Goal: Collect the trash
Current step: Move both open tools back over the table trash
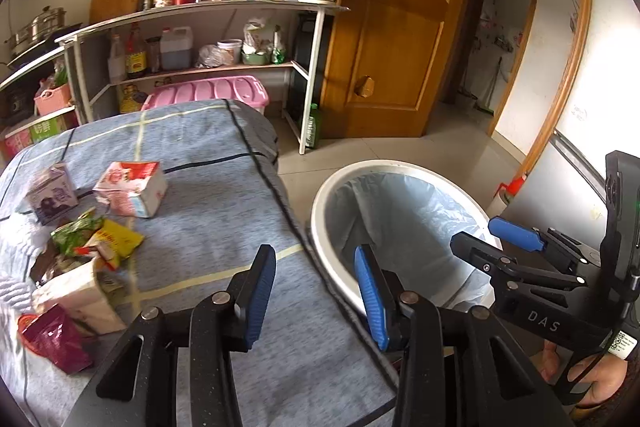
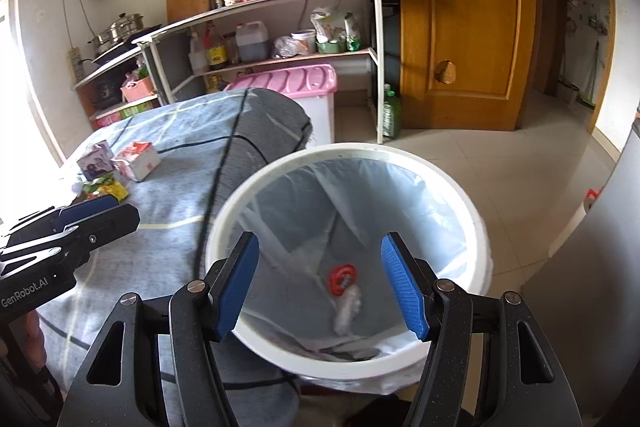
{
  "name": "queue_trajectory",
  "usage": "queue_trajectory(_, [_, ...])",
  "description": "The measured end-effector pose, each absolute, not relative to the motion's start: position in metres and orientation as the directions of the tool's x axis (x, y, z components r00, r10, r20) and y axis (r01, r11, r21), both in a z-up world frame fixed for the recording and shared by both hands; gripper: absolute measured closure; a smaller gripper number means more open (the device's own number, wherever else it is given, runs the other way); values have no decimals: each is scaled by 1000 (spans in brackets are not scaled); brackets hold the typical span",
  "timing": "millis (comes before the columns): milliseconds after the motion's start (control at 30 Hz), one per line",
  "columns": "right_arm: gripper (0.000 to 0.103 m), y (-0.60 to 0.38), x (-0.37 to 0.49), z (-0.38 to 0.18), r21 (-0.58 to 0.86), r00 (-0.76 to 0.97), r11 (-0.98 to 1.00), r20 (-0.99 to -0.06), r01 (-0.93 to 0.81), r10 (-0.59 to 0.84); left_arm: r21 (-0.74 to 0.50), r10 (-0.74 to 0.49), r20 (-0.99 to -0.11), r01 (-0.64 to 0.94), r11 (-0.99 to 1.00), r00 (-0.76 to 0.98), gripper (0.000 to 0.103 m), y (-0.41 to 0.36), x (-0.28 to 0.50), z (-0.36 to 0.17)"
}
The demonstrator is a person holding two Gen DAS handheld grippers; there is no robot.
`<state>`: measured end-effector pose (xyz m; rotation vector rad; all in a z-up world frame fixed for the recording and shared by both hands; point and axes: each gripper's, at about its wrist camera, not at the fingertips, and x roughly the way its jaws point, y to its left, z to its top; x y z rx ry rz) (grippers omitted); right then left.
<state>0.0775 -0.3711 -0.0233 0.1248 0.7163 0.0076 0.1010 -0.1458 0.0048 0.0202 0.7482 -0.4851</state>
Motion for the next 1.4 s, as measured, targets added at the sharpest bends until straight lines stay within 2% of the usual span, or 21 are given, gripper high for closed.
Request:
queue_trajectory(333, [38, -311, 81, -21, 148, 757, 983, -629, -104, 175, -117, -276, -635, 263, 958, 721, 56, -54, 83, 8])
queue_trajectory(800, [39, -216, 101, -32, 172, 687, 939, -644, -298, 336, -148, -117, -636, 29, 989, 763, 50, 66, 74, 0])
queue_trajectory(1100, [39, -167, 124, -36, 158, 639, 904, -659, -397, 396, -171, -79, -650, -44, 984, 756, 50, 115, 77, -11])
queue_trajectory(1400, [39, -131, 121, -43, 238, 555, 829, -646, -506, 524, -173, -46, -667, -95, 980, 743, 48, 147, 82, -22])
